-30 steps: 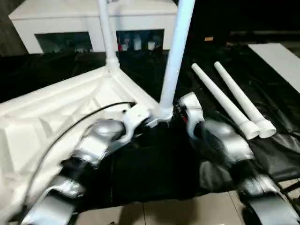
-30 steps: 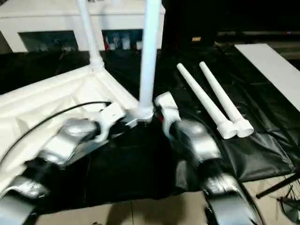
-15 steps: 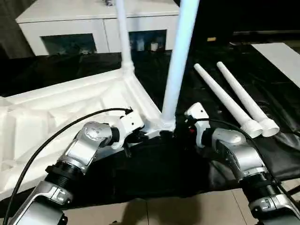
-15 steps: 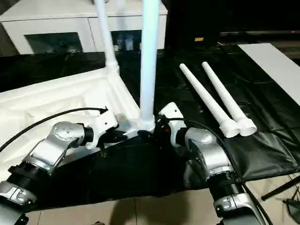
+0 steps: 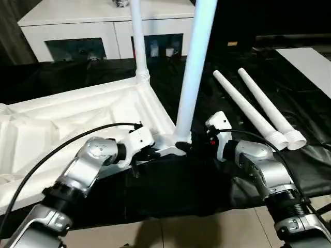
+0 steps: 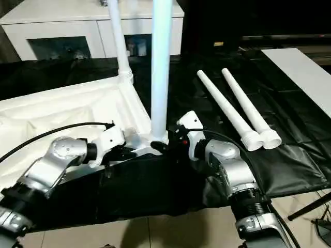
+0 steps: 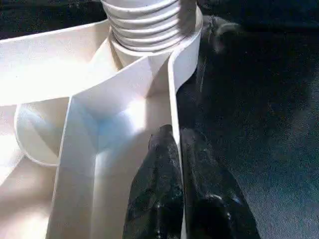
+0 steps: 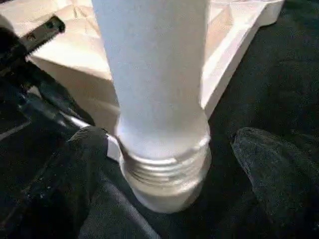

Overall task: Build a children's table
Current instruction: Rotate leg to tighten

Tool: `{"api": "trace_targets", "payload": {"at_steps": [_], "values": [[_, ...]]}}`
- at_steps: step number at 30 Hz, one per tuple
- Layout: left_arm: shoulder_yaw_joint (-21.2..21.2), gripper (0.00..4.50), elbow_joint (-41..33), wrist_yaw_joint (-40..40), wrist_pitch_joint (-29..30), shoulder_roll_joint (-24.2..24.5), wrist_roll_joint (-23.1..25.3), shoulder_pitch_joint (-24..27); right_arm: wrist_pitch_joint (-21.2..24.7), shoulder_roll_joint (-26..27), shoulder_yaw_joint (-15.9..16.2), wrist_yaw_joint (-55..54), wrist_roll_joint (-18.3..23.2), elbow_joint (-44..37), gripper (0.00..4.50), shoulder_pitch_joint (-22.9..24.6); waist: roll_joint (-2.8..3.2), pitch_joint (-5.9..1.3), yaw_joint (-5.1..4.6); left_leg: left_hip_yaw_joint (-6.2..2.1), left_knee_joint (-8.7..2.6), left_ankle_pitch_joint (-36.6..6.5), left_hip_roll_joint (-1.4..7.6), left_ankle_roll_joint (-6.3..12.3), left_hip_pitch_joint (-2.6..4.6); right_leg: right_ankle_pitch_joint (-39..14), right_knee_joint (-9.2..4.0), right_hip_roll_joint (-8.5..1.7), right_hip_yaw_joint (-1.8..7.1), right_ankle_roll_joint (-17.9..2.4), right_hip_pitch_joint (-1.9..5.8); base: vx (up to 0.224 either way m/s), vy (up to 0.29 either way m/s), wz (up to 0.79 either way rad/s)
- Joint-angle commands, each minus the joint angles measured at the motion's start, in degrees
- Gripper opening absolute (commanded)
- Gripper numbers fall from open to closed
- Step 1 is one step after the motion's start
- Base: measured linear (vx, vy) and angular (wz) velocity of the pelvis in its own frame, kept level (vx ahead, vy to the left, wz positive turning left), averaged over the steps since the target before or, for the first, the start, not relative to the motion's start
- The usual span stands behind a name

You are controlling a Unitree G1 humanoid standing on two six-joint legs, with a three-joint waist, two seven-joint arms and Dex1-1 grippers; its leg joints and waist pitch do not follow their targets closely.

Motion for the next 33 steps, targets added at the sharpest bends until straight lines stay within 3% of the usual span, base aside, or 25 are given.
{"api": "trace_targets", "payload": {"at_steps": [1,10,13,17,21,24,33], "values": [[1.15,0.00,-3.12,-0.70,-0.11,0.93,-0.28,0.75,-0.35,-0.80,0.69,1.26,-0.94,-0.43,4.44,-1.27,-0.40,-4.07,0.18,0.19,-3.13,-5.65,0.78,3.31,-0.18,-2.56,-2.32,-2.63,2.11,-14.20,3.86,0.000,0.000,0.00],[0.08,0.00,-7.13,-1.86,0.06,1.54,-0.96,3.24,0.64,-2.87,1.58,8.08,1.14,-1.09,4.44,-1.31,-0.41,-4.05,0.28,0.37,-2.78,-6.10,0.89,4.65,-0.03,-3.45,-2.29,-2.49,2.13,-14.75,3.53,0.000,0.000,0.00],[-0.24,0.00,-7.44,-1.64,0.22,1.17,-0.79,2.93,-2.06,-1.90,3.42,7.73,-1.54,2.76,4.44,-3.18,-0.06,-4.00,0.27,0.27,-2.76,-7.30,0.93,3.90,-0.06,-5.41,-2.36,-2.57,2.12,-14.38,3.39,0.000,0.000,0.00],[-0.30,0.00,-7.62,-1.78,0.32,1.06,-0.48,2.79,-3.15,-0.60,3.39,6.98,-2.27,5.57,4.44,-4.96,-0.27,-3.78,-0.08,0.24,-2.87,-10.24,0.81,2.40,-0.14,-9.67,-2.67,-2.64,2.18,-13.74,3.30,0.000,0.000,0.00],[-0.38,0.00,-7.69,-1.64,0.64,1.10,-0.17,2.64,-3.59,0.22,3.22,6.69,-2.44,7.54,4.44,-6.40,-0.35,-3.92,0.08,0.15,-2.85,-9.61,0.86,2.33,-0.14,-9.07,-2.53,-2.61,2.18,-13.18,3.29,0.000,0.000,0.00],[-0.41,0.00,-7.57,-1.52,0.63,1.06,-0.13,2.71,-4.16,0.18,3.23,7.39,-2.50,8.95,4.28,-7.00,-0.39,-4.11,0.06,0.18,-2.62,-7.77,0.78,2.86,-0.26,-5.61,-2.11,-2.50,2.09,-14.13,3.39,0.000,0.000,0.00],[-0.36,0.00,-6.83,-1.59,0.26,1.36,0.03,2.54,-5.66,-0.43,4.14,9.59,-3.54,11.11,3.40,-7.57,-0.12,-4.16,0.21,0.19,-2.52,-8.25,0.79,3.16,-0.19,-5.51,-2.11,-2.51,2.05,-14.46,3.39,0.000,0.000,0.00]]}}
